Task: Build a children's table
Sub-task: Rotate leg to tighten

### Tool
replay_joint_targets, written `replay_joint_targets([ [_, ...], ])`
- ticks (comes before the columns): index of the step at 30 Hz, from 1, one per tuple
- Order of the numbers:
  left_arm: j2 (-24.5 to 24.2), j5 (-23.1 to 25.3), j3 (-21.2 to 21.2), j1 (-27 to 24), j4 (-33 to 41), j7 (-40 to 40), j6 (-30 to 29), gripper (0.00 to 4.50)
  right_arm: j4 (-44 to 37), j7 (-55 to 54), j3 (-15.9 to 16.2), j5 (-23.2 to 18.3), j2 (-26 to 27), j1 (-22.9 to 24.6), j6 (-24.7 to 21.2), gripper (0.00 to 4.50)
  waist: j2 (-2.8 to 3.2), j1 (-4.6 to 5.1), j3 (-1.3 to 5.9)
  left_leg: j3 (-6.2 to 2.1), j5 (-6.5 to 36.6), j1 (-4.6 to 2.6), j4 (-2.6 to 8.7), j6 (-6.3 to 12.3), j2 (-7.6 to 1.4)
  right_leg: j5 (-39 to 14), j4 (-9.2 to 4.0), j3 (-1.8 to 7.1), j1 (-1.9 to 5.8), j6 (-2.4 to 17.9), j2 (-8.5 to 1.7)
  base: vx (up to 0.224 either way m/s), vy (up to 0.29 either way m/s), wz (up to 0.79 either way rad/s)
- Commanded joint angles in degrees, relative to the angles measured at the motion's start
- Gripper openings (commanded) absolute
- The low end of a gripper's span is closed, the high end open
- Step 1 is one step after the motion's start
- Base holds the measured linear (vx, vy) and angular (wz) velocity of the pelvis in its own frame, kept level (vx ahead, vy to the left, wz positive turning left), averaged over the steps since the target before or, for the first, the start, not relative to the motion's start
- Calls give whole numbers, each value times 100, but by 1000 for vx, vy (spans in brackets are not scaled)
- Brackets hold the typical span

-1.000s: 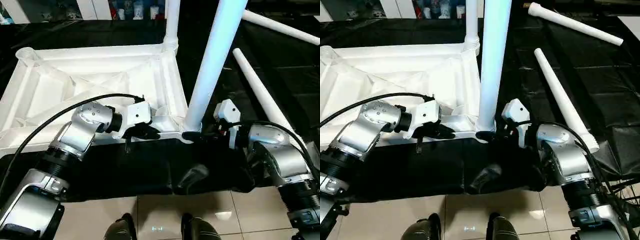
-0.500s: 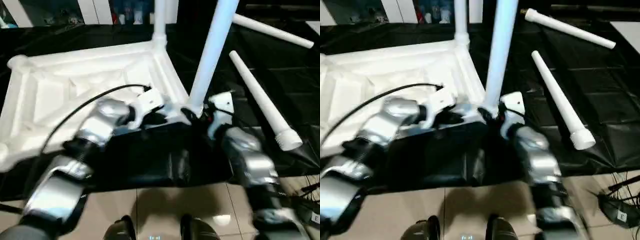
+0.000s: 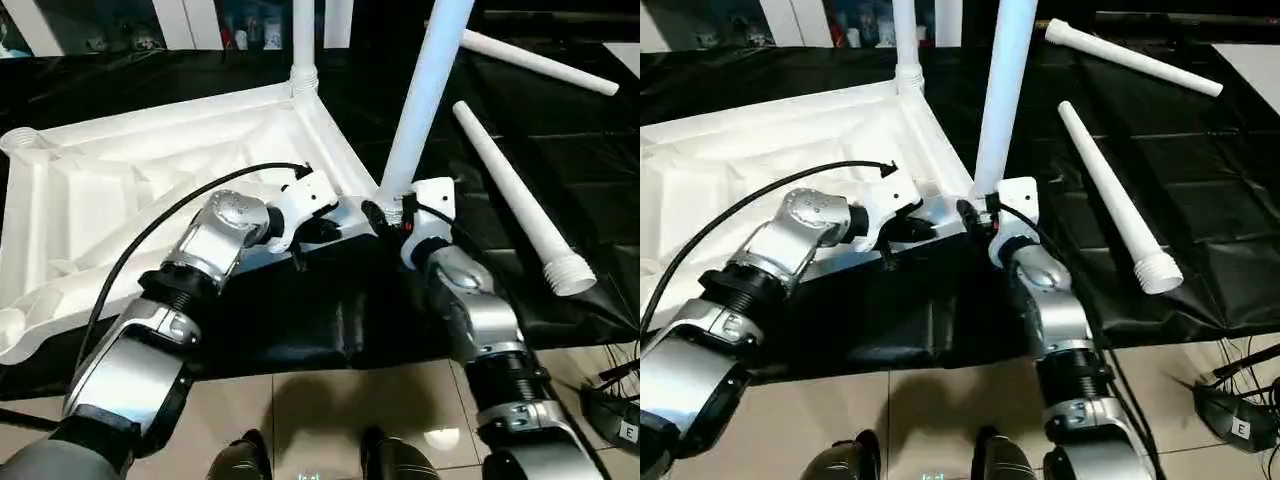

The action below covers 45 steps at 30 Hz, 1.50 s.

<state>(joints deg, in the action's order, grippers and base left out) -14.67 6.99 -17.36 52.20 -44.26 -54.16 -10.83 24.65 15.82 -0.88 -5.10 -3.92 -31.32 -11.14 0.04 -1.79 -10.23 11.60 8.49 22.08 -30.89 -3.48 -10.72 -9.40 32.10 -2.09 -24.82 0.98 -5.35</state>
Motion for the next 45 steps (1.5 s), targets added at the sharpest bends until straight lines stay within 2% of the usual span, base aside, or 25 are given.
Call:
replay_joint_targets([
  [1,-69,240,-384,-336,-373,-180,-40,0,-493,864,359,-186,-373,117,-232,376,-9,-8,331,-96,1737,-139,407,230,-189,-1622,-373,193,248,998,-242,0,0,0],
  [3,-172,230,-401,-394,-262,-358,44,0,-756,1386,481,-208,-752,200,-291,384,-25,-16,337,-91,1628,-118,394,315,-193,-1517,-362,195,270,1009,-246,0,0,0],
  [5,-226,218,-412,-430,-193,-478,97,0,-867,1648,526,-221,-944,249,-276,384,-10,-11,350,-78,1546,-107,375,372,-192,-1409,-349,199,264,1068,-254,0,0,0],
  [6,-328,192,-447,-508,-44,-710,201,0,-1029,2087,567,-276,-1239,332,-262,384,-24,-19,360,-74,1441,-103,358,417,-187,-1299,-339,193,282,1128,-253,0,0,0],
  [9,-510,166,-526,-652,243,-1052,255,0,-1233,2692,592,-362,-1640,462,-236,384,-11,-24,379,-52,1151,-93,315,585,-195,-836,-288,193,300,1309,-245,18,-8,0],
  [13,-871,-53,-674,-966,949,-1905,425,0,-1234,3250,646,-383,-2053,508,-60,384,3,-15,411,-44,568,-64,264,779,-195,198,-148,187,352,1681,-213,0,0,0],
  [14,-871,-53,-674,-966,949,-1905,425,0,-1234,3250,646,-383,-2053,508,-60,384,12,-19,420,-27,467,-95,247,828,-199,470,-118,193,341,1769,-195,0,0,0],
  [15,-962,-115,-699,-1046,1146,-2102,460,0,-1287,3397,700,-441,-2134,517,-103,384,9,-15,418,-24,449,-90,244,859,-198,565,-105,186,348,1804,-186,0,0,0],
  [19,-1097,-90,-753,-1121,1401,-2212,418,0,-1342,3721,853,-472,-2261,511,-104,384,15,-46,395,-18,530,-122,253,886,-231,330,-113,178,334,1818,-197,0,0,0],
  [23,-1136,-64,-727,-1148,1488,-2210,394,0,-1291,3888,928,-424,-2269,484,-72,384,2,-47,372,-21,788,-123,277,742,-232,-217,-162,186,323,1714,-222,0,0,0],
  [26,-1164,-61,-720,-1172,1554,-2219,373,0,-1186,3950,937,-448,-2238,435,-24,384,-7,-41,373,-25,836,-121,281,684,-226,-359,-173,191,320,1656,-226,0,0,0],
  [29,-1185,-65,-717,-1212,1649,-2232,328,0,-1144,4013,948,-477,-2240,418,-10,384,-5,-34,384,-26,720,-117,271,702,-218,-198,-151,193,327,1659,-218,0,0,0],
  [33,-1199,-59,-716,-1238,1699,-2230,296,0,-1138,4089,970,-491,-2262,432,-7,348,-4,-31,391,-19,582,-120,254,794,-215,40,-129,189,327,1725,-206,0,0,0],
  [35,-1211,-43,-712,-1255,1704,-2226,291,0,-1138,4123,963,-488,-2266,450,-10,314,-12,-32,387,-19,594,-113,252,815,-213,1,-129,186,334,1722,-206,0,0,0],
  [38,-1227,-42,-717,-1261,1701,-2216,289,0,-1125,4128,962,-495,-2264,456,-8,303,-9,-32,386,-20,642,-120,255,799,-215,-110,-139,186,329,1706,-210,0,0,0],
  [40,-1238,-45,-720,-1271,1714,-2207,278,0,-1108,4136,956,-497,-2256,453,0,276,-11,-30,387,-22,600,-122,253,806,-217,-66,-132,188,326,1709,-208,0,0,0],
  [45,-1254,-48,-726,-1301,1766,-2199,224,0,-1062,4132,928,-495,-2215,425,19,269,-18,-26,391,-19,578,-120,248,825,-212,-45,-128,186,330,1717,-205,0,0,0],
])
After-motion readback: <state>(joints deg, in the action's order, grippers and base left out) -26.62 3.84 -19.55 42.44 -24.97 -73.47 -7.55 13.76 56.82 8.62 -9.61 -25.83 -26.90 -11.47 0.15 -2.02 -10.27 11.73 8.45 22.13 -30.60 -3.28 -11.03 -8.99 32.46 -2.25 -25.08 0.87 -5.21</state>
